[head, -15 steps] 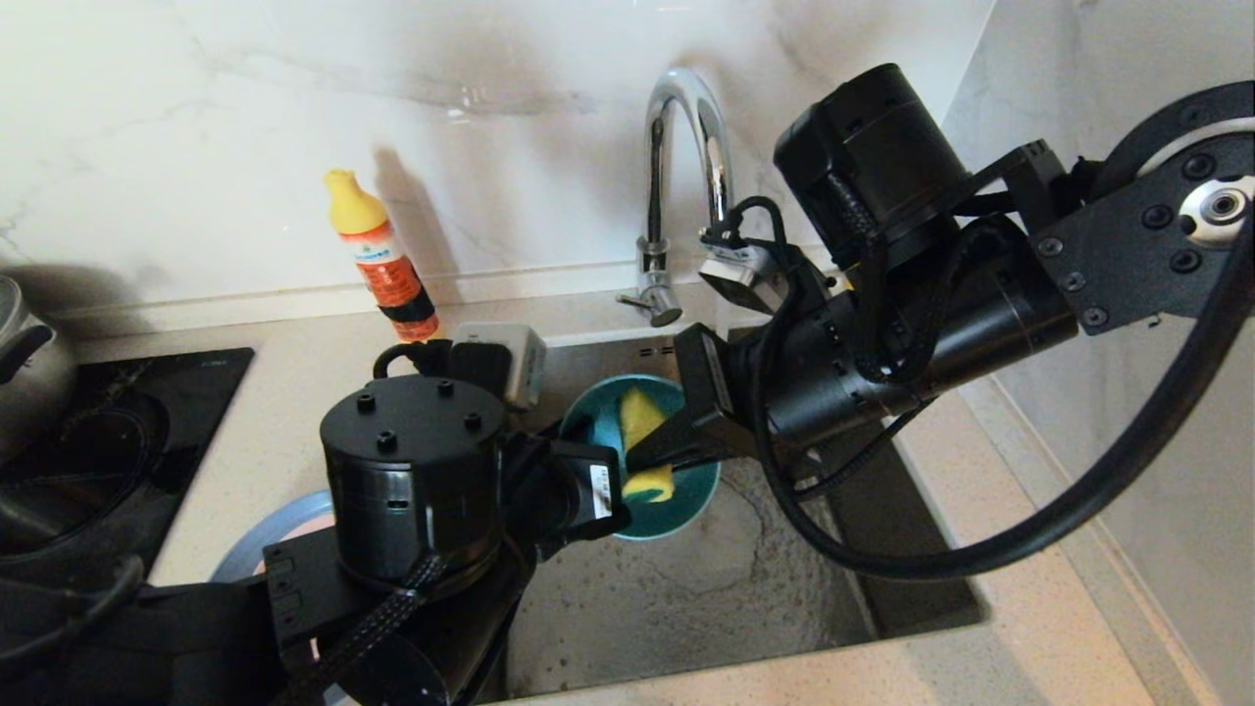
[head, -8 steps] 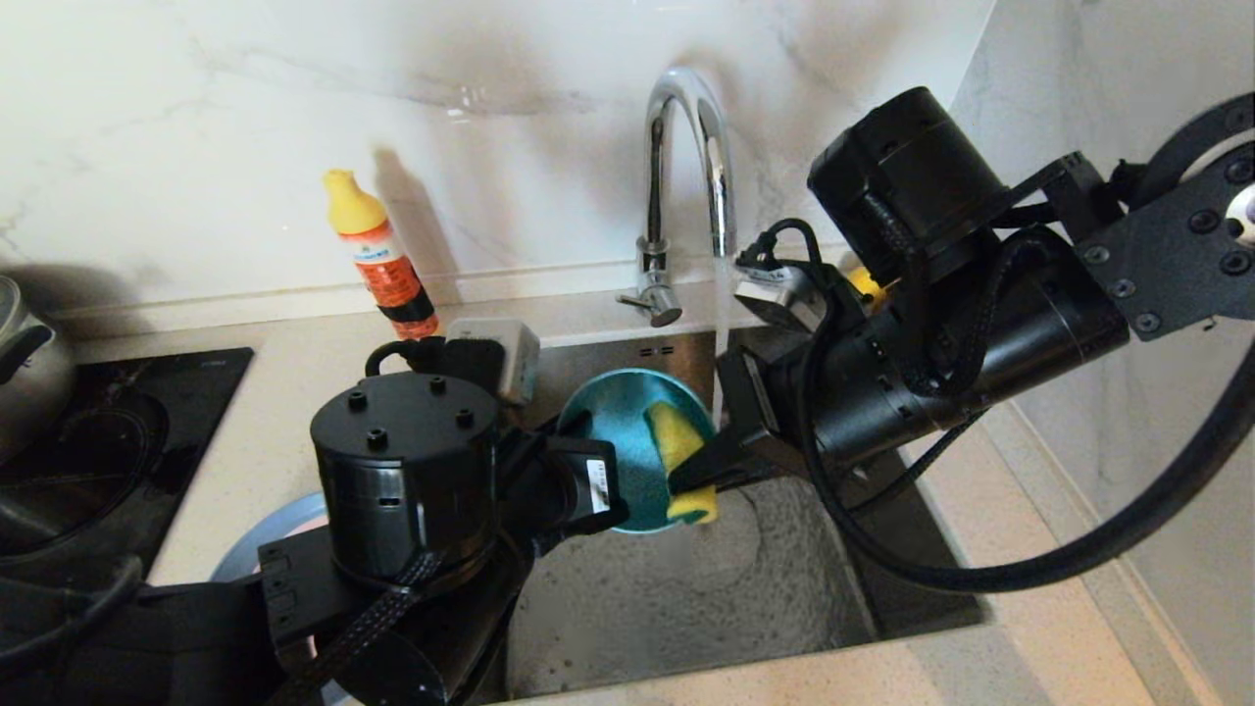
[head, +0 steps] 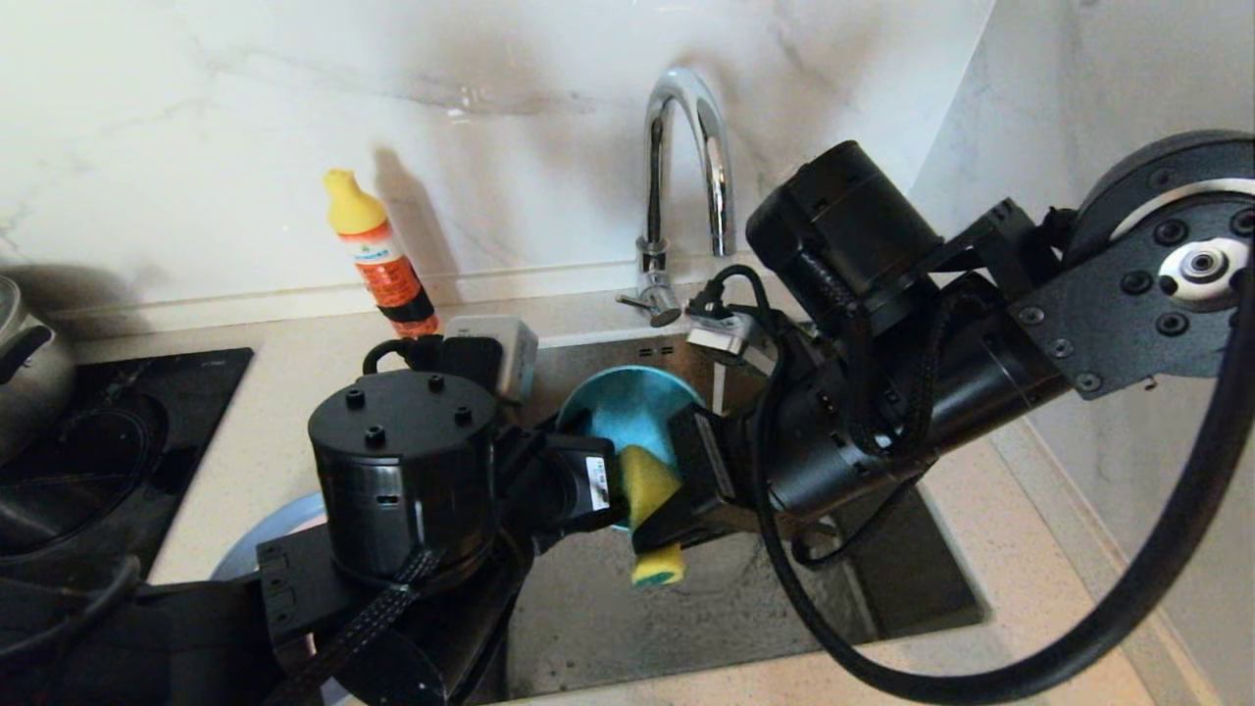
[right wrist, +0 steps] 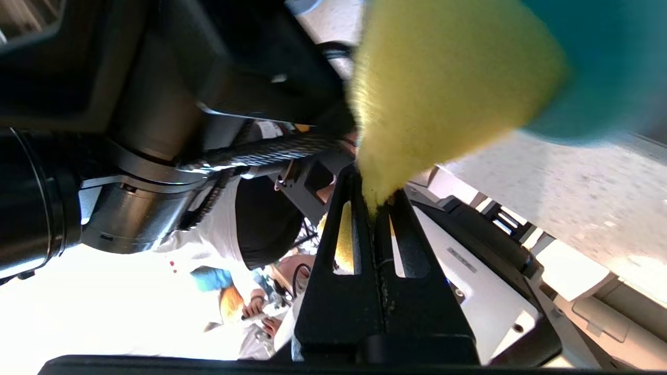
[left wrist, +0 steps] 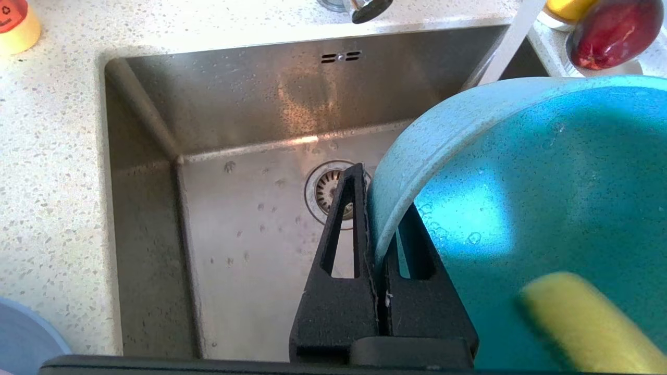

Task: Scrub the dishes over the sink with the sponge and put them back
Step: Wipe the bowl

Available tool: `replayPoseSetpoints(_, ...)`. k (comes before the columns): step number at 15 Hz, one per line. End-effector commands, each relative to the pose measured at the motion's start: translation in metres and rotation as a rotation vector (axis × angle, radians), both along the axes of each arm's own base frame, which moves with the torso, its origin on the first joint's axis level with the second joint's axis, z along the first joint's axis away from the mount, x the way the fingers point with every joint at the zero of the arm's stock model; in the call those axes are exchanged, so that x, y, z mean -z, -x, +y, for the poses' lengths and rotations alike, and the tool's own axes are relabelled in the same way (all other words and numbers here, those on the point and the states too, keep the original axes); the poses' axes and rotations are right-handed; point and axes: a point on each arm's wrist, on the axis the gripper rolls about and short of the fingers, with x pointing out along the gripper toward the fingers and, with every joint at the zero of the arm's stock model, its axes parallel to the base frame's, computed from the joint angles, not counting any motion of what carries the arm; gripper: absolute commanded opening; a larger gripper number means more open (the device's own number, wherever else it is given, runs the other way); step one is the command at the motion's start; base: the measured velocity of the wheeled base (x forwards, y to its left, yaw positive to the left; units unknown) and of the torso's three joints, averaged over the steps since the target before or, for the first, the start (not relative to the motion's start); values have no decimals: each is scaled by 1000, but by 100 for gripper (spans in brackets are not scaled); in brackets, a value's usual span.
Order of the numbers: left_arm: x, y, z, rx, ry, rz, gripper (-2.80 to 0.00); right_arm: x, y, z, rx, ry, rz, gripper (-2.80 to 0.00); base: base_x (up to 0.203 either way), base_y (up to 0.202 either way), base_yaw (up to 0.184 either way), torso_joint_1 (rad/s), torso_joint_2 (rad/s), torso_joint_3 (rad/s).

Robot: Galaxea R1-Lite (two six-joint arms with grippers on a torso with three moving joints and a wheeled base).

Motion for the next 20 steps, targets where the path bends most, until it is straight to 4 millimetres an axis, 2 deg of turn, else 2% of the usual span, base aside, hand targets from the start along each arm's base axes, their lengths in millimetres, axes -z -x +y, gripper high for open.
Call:
replayPoseSetpoints(1,0,0,0,-2,6,0,-280,5,-2,11,-17,5,9,-280,0,0,0,0,0,0)
replayPoseSetpoints(4,1,0,-1,-2,3,2,-280,-6,-7,11,-3,-30,-24,-280,0,0,0,0,0,0)
replayPoseSetpoints(9,1,0,0,-3,7,2,-280,-30,-10,-6,37,-87,-80,-280,0,0,0,0,0,0)
replayPoseSetpoints(13,-2,2,2,-3,14,-4,-280,-41,-13,-21,75,-110,-111,-280,0,0,0,0,0,0)
replayPoseSetpoints(16,-4,3,3,-4,23,-10,-280,-41,-12,-30,92,-98,-102,-280,0,0,0,0,0,0)
replayPoseSetpoints(20,-7,3,4,-6,26,-16,-280,-27,-14,-33,101,-56,-59,-280,0,0,0,0,0,0)
